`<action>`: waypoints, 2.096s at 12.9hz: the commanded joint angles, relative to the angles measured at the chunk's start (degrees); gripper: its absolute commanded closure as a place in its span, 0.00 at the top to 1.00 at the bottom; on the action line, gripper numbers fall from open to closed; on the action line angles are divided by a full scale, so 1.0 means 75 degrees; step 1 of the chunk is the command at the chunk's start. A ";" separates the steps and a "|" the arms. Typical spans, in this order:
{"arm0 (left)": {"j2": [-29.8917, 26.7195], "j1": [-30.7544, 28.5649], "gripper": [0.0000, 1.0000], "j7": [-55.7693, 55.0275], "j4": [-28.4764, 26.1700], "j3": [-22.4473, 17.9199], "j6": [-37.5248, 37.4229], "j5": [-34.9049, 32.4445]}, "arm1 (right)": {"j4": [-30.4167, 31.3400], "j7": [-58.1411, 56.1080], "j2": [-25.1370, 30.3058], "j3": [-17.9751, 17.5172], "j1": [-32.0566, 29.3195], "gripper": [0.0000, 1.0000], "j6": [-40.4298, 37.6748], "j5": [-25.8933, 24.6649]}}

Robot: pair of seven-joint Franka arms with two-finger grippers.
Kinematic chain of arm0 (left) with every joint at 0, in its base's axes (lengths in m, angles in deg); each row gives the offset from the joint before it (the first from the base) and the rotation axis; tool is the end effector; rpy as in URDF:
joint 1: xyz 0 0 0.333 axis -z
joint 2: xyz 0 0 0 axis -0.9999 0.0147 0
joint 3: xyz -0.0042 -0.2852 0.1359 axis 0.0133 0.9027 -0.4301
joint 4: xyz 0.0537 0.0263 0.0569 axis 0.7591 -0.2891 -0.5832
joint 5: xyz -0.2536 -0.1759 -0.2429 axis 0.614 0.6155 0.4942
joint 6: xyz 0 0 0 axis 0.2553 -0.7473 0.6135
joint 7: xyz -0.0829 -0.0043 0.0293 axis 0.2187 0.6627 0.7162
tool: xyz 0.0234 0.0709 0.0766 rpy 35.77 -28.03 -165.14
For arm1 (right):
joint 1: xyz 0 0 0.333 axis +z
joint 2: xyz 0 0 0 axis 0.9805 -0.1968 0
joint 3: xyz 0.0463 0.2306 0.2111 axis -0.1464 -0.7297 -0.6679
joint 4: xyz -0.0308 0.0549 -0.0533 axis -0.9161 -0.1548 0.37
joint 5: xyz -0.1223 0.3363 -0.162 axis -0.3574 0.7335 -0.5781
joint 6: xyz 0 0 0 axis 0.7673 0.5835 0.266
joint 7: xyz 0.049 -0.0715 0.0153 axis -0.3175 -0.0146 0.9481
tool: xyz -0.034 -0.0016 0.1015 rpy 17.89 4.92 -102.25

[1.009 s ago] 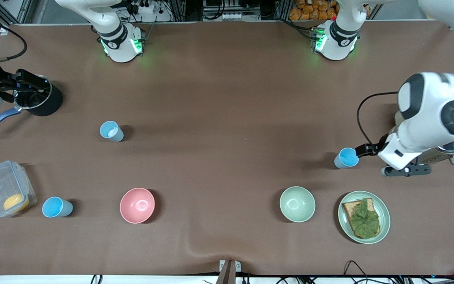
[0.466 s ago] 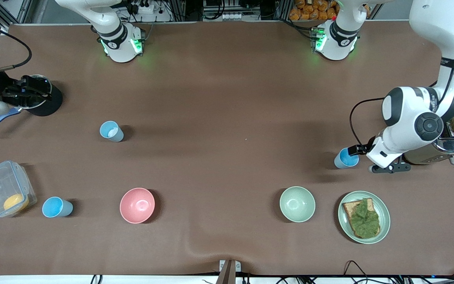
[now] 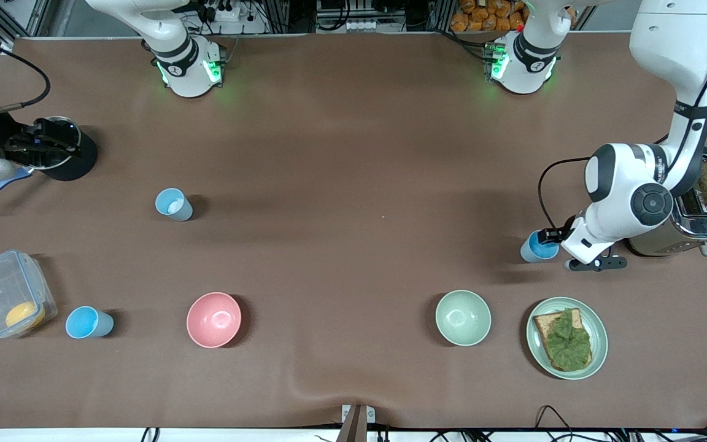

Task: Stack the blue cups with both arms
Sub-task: 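Reach the left gripper down to the blue cup beside the toaster, then grasp the blue cup with the left gripper while the right gripper reaches another cup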

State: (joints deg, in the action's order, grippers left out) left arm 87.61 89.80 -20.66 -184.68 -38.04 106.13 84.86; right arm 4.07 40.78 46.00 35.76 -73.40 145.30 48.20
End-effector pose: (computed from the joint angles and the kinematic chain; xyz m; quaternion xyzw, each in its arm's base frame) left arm 0.5927 -0.0283 0.2441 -0.9985 -0.0221 0.0501 0.0098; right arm 0.5494 -0.0010 0.6050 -0.9947 -0.0653 0.0756 0.0232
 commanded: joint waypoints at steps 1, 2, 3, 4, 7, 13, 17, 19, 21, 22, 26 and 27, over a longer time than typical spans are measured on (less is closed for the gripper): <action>0.0109 -0.0027 0.44 0.0156 0.0107 0.0047 0.0207 0.0100 | 0.0045 -0.0048 0.0010 -0.0102 -0.0173 1.00 -0.0013 0.0022; 0.0121 -0.0016 0.35 0.0156 0.0119 0.0047 0.0219 0.0100 | 0.0045 -0.0048 0.0010 -0.0102 -0.0162 1.00 -0.0013 0.0022; 0.0179 -0.0039 0.31 0.0156 0.0119 0.0058 0.0242 0.0112 | 0.0045 -0.0048 -0.0001 -0.0102 -0.0161 1.00 -0.0013 0.0022; 0.0203 -0.0039 0.26 0.0156 0.0119 0.0058 0.0289 0.0112 | 0.0057 -0.0048 -0.0013 -0.0102 -0.0161 1.00 -0.0013 0.0022; 0.0215 -0.0027 0.12 0.0156 0.0119 0.0058 0.0289 0.0112 | 0.0126 -0.0048 -0.0025 -0.0102 -0.0150 1.00 -0.0001 0.0022; 0.0192 0.0055 0.00 0.0156 0.0119 0.0058 0.0289 0.0112 | 0.1167 -0.0048 -0.0025 -0.0102 -0.0150 1.00 0.0958 -0.0002; -0.0053 0.0055 0.00 0.0156 0.0143 0.0151 0.0255 0.0124 | 0.2924 -0.0036 0.0221 -0.0102 -0.0138 1.00 0.2655 -0.0002; -0.0311 0.0031 0.00 0.0039 0.0189 0.0397 0.0126 0.0124 | 0.3628 -0.0036 0.0198 -0.0102 -0.0056 1.00 0.3417 -0.0002; -0.0523 0.0020 0.00 0.0038 0.0387 0.0539 -0.0574 0.0112 | 0.4191 -0.0025 0.0139 -0.0113 -0.0056 1.00 0.4214 -0.0002; -0.0489 0.0055 0.00 0.0027 0.0540 0.0550 -0.0903 0.0112 | 0.4414 -0.0013 0.0116 -0.0113 -0.0044 1.00 0.4566 -0.0013; -0.0406 0.0125 0.00 -0.0231 0.0611 0.0761 -0.1035 0.0112 | 0.5247 -0.0001 -0.0340 -0.0113 -0.0079 1.00 0.6148 -0.0096; -0.0383 0.0148 0.00 -0.0243 0.0600 0.0762 -0.1035 0.0112 | 0.5295 -0.0001 -0.0457 -0.0113 -0.0079 1.00 0.6314 -0.0107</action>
State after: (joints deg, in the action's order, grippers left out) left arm 84.49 90.72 -21.83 -180.65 -32.58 99.36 84.98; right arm 42.30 40.71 43.89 35.39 -73.39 189.61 48.02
